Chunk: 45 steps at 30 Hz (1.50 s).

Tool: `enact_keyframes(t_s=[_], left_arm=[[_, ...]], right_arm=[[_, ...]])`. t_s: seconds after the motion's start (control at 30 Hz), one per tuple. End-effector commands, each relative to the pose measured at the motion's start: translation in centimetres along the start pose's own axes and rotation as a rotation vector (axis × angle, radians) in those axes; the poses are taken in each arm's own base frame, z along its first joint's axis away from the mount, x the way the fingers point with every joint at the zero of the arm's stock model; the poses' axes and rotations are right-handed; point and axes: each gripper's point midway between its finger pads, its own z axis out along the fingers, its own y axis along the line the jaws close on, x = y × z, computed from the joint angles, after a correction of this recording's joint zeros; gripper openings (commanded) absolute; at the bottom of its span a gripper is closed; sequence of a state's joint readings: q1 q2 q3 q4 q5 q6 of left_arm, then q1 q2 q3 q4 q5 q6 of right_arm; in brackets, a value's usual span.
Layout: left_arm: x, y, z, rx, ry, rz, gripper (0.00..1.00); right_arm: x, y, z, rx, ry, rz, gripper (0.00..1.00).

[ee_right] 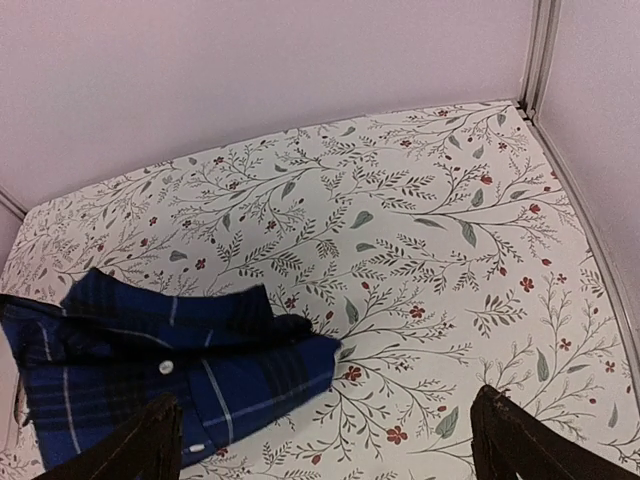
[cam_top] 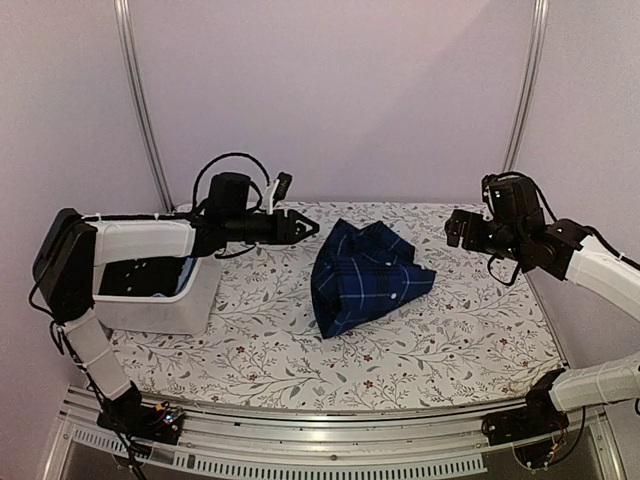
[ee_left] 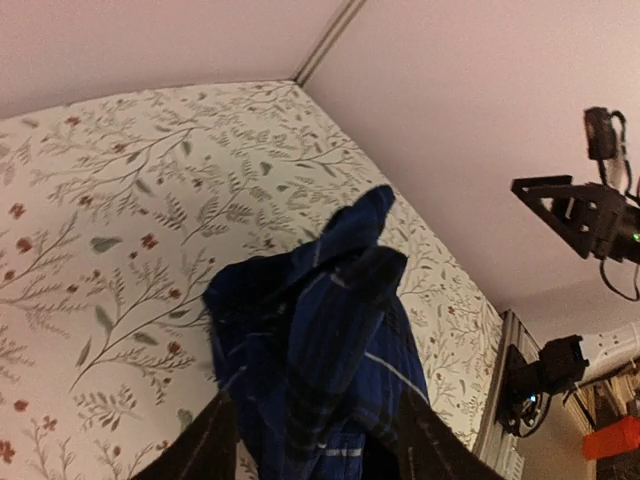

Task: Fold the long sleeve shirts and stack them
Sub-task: Place the square-folded shirt at the center of the board, then pick up the crumpled shirt from the center of the board.

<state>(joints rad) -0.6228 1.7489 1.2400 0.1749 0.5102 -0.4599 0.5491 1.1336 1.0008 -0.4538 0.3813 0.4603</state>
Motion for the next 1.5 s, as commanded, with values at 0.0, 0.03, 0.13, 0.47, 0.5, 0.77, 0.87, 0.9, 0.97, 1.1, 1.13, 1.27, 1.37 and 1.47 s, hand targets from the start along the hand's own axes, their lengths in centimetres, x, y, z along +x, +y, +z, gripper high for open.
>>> enact_keyframes(t_s=[0.0,0.03,0.13,0.47,0.5,0.77,0.87,0.9,0.97,1.1,1.13,1.27,1.37,1.47], left_arm=[[0.4,6.4,-3.5,-0.161,-0.07,-0.132,0.65],[0.5,6.6,-4.0,-0.186,-0.072,-0.135,0.68],[-0.4,6.0,-4.7,-0.215,-0.08,-0.12,0.73],[4.8,0.1,-3.0,-0.228,0.121,-0.089,0.7],[6.0,-0.6,-2.6,-0.225,0.157,-0.094,0.69],[13.5,-3.7,-0.2,-0.249,0.331,-0.162,0.68],[15.5,-3.1,0.9,-0.299,0.368,-0.186,0.68],[15.9,-2.7,1.2,-0.329,0.374,-0.193,0.68],[16.3,-2.3,1.9,-0.357,0.388,-0.202,0.68],[16.4,-0.8,3.0,-0.431,0.375,-0.206,0.67],[16.1,-0.7,3.3,-0.436,0.361,-0.202,0.67],[14.9,-0.6,4.4,-0.44,0.321,-0.192,0.67],[14.6,-0.5,5.2,-0.447,0.314,-0.185,0.66],[14.4,-0.3,6.1,-0.464,0.311,-0.172,0.64]], right_arm=[[3.1,1.4,1.1,-0.094,0.085,-0.022,0.99],[3.9,2.0,1.6,-0.12,0.115,-0.039,0.99],[5.8,3.5,3.2,-0.183,0.18,-0.072,0.99],[11.2,4.7,6.2,-0.242,0.323,-0.133,0.99],[11.6,4.9,6.2,-0.254,0.337,-0.137,0.99],[15.4,6.3,5.8,-0.273,0.46,-0.084,0.91],[16.2,6.9,6.2,-0.275,0.478,-0.028,0.87],[16.3,7.1,6.3,-0.275,0.478,-0.015,0.86],[16.4,7.5,6.9,-0.266,0.48,0.015,0.83],[16.1,7.4,8.1,-0.223,0.451,0.068,0.77],[16.0,7.2,8.3,-0.212,0.438,0.077,0.76],[15.9,7.2,9.0,-0.196,0.423,0.123,0.7],[16.0,7.4,9.5,-0.193,0.417,0.149,0.66],[16.0,7.5,9.8,-0.191,0.414,0.171,0.62]])
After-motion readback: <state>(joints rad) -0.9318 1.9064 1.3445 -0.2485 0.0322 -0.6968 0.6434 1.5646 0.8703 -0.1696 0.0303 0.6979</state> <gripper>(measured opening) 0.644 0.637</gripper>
